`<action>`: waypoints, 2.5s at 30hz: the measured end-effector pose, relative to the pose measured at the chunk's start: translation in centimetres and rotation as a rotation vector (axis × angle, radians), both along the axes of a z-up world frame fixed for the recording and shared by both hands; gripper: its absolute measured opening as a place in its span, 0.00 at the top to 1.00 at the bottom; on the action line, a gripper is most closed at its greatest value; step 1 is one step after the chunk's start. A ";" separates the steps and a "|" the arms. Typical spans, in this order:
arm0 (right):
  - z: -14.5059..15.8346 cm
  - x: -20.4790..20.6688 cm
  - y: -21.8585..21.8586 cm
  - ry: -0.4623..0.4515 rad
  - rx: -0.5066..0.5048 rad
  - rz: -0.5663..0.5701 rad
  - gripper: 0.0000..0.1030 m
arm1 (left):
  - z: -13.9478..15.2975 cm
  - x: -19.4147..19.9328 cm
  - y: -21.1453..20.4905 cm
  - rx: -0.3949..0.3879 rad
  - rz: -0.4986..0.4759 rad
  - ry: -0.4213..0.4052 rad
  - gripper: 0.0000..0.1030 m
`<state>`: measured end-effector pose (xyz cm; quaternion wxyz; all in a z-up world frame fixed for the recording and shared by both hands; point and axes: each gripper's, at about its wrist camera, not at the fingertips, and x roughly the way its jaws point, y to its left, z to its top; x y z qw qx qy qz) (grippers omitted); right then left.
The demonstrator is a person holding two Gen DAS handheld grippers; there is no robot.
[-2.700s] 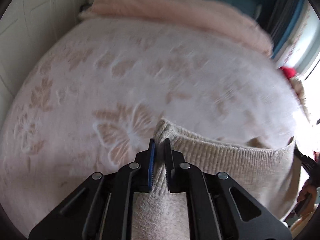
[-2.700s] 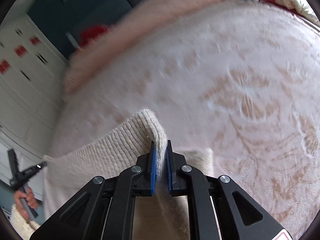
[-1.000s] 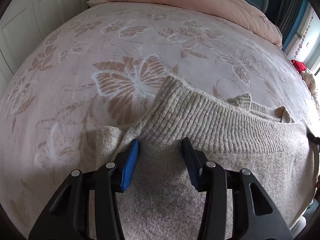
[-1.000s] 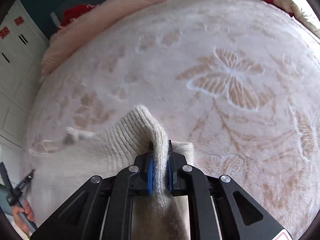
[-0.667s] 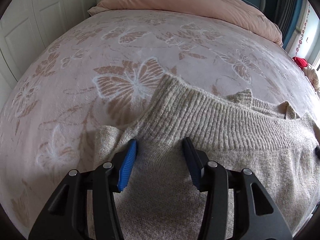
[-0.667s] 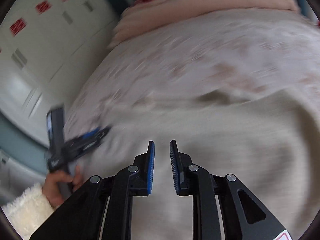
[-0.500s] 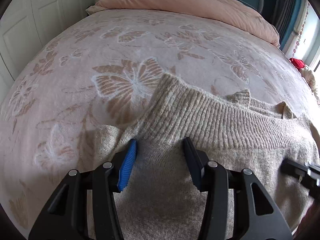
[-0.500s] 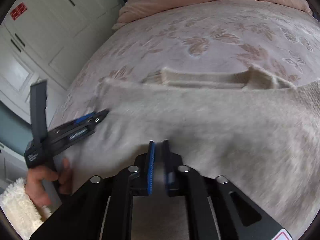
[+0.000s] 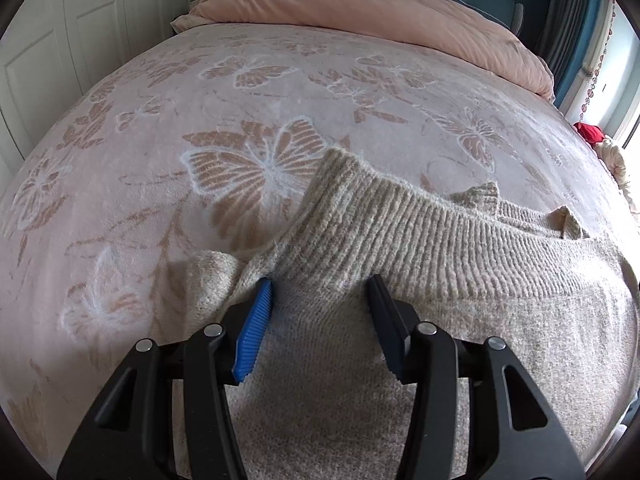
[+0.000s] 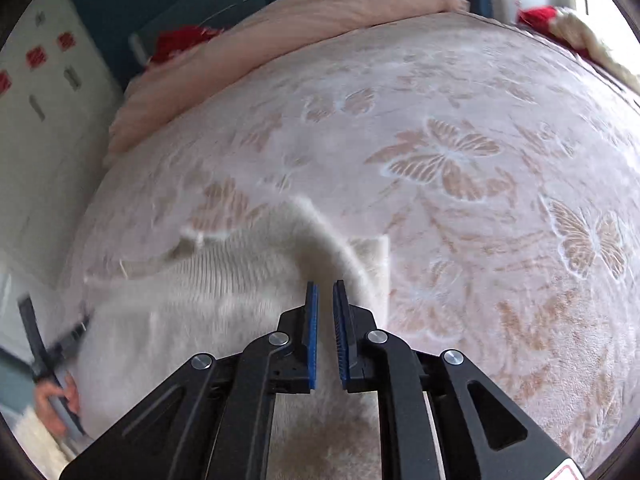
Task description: Fold small clothes
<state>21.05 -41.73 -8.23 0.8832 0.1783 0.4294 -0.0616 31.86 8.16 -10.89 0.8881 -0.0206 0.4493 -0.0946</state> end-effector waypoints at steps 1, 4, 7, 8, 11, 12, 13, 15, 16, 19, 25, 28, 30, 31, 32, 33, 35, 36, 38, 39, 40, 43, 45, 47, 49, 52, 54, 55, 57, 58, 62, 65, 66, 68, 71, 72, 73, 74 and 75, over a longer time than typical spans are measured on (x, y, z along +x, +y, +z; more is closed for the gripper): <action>-1.2 0.3 0.3 0.058 -0.039 0.013 0.96 | 0.0 0.0 0.0 0.003 0.000 0.000 0.54; -1.9 0.1 0.0 0.059 -0.007 -0.046 0.97 | 0.1 0.0 -0.1 0.012 0.000 0.001 0.54; 0.4 -0.2 0.5 0.001 0.001 -0.059 0.88 | 0.1 -0.1 -0.2 0.017 -0.001 -0.002 0.54; 0.8 -0.1 0.5 -0.002 -0.013 -0.057 0.79 | 0.0 -0.1 -0.2 0.019 -0.001 -0.004 0.53; 1.8 1.7 0.0 -0.015 -0.063 -0.077 0.49 | 0.1 -0.1 -0.1 0.017 -0.001 -0.006 0.53; 1.6 2.4 -0.1 -0.010 -0.076 -0.081 0.47 | 0.1 -0.1 -0.2 0.016 0.000 -0.006 0.53; 1.1 3.3 -0.3 0.009 -0.079 -0.080 0.47 | 0.1 -0.1 -0.2 0.016 0.000 -0.006 0.53; -0.4 5.3 -0.7 0.069 -0.043 -0.057 0.46 | 0.1 -0.1 -0.2 0.016 -0.001 -0.008 0.53; -1.2 5.9 -0.7 0.089 -0.024 -0.045 0.49 | 0.1 -0.1 -0.2 0.014 -0.001 -0.008 0.53; -1.1 6.3 0.1 0.067 0.004 0.010 0.92 | 0.1 -0.1 -0.1 0.012 -0.001 -0.007 0.53; -1.1 5.1 -4.2 0.013 0.030 -0.124 0.94 | 0.0 -0.1 -0.2 0.019 -0.001 -0.013 0.53; -3.4 5.6 -5.0 0.063 0.101 -0.096 0.91 | 0.0 0.0 -0.4 0.034 -0.003 -0.011 0.52; -1.2 4.6 -5.2 0.011 0.173 -0.107 0.81 | 0.2 0.1 -0.4 0.037 -0.004 -0.007 0.52; 0.3 3.4 -5.1 -0.021 0.163 -0.117 0.80 | 0.4 0.0 -0.4 0.034 -0.003 -0.008 0.52; 1.7 2.1 -4.8 -0.051 0.150 -0.111 0.73 | 1.0 -0.3 -0.1 0.021 -0.002 -0.014 0.52; 3.1 -0.2 -4.6 -0.081 0.143 -0.103 0.54 | 1.7 -0.8 0.2 -0.001 0.001 -0.019 0.52; 4.2 -4.0 -4.4 -0.100 0.152 -0.093 0.40 | 3.7 -3.1 1.8 -0.077 0.021 -0.037 0.51; 4.2 -6.6 -4.1 -0.094 0.158 -0.081 0.40 | 4.5 -4.3 2.5 -0.092 0.034 -0.048 0.44; 3.1 -10.8 -3.5 -0.054 0.178 -0.071 0.40 | 6.0 -8.1 4.6 -0.132 0.072 -0.070 0.31; 1.9 -13.3 -3.0 -0.020 0.199 -0.075 0.40 | 6.3 -9.8 5.7 -0.164 0.100 -0.059 0.23; 0.7 -14.9 -2.6 -0.001 0.230 -0.083 0.39 | 6.3 -12.0 7.1 -0.222 0.142 -0.031 0.22; -2.8 -18.1 -1.3 0.035 0.370 -0.103 0.39 | 4.7 -16.5 9.9 -0.391 0.258 0.053 0.20; -4.3 -18.1 -0.2 0.040 0.451 -0.102 0.39 | 3.0 -18.7 10.8 -0.532 0.319 0.098 0.18; -4.5 -17.2 0.7 -0.003 0.513 -0.081 0.39 | 1.6 -19.2 10.6 -0.619 0.351 0.129 0.16; -4.5 -15.3 1.6 -0.071 0.591 -0.058 0.39 | 0.3 -18.1 9.8 -0.688 0.366 0.164 0.16; -5.8 -12.9 1.8 -0.065 0.661 -0.121 0.38 | -0.6 -15.9 8.4 -0.741 0.373 0.192 0.25; -6.1 -11.9 1.4 -0.089 0.716 -0.177 0.87 | -0.4 -14.4 7.9 -0.712 0.406 0.212 0.80; -5.8 -11.7 1.2 -0.103 0.724 -0.188 0.86 | 0.1 -13.9 8.0 -0.685 0.421 0.208 0.86; -3.4 -12.0 0.2 -0.168 0.729 -0.195 0.89 | 2.1 -13.4 8.6 -0.692 0.415 0.178 0.87; -1.9 -12.3 0.3 -0.186 0.701 -0.176 0.89 | 3.2 -13.6 8.9 -0.691 0.402 0.167 0.88; 2.5 -14.5 0.7 -0.163 0.523 -0.103 0.93 | 5.3 -16.3 10.1 -0.648 0.372 0.199 0.88; -1.2 -17.2 -0.3 -0.008 0.459 -0.150 0.93 | 2.1 -18.9 10.4 -0.655 0.389 0.315 0.88; -2.9 -18.0 -0.3 0.047 0.440 -0.155 0.92 | 0.5 -19.5 10.4 -0.648 0.402 0.347 0.88; -5.7 -18.7 0.1 0.133 0.435 -0.138 0.89 | -1.4 -19.9 10.1 -0.648 0.402 0.368 0.87; -3.8 -19.1 -0.4 0.114 0.389 -0.170 0.72 | -0.4 -19.3 9.7 -0.637 0.358 0.334 0.82; -3.0 -19.4 -0.7 0.115 0.352 -0.182 0.67 | 0.3 -19.1 9.5 -0.627 0.338 0.311 0.81; -2.0 -19.7 -0.9 0.112 0.307 -0.197 0.67 | 0.9 -18.9 9.3 -0.615 0.317 0.288 0.81; -0.6 -20.1 -0.8 0.097 0.236 -0.224 0.67 | 1.0 -19.0 9.2 -0.606 0.312 0.277 0.76; 0.4 -20.2 -0.6 0.076 0.179 -0.232 0.67 | 1.1 -18.8 9.2 -0.612 0.313 0.273 0.69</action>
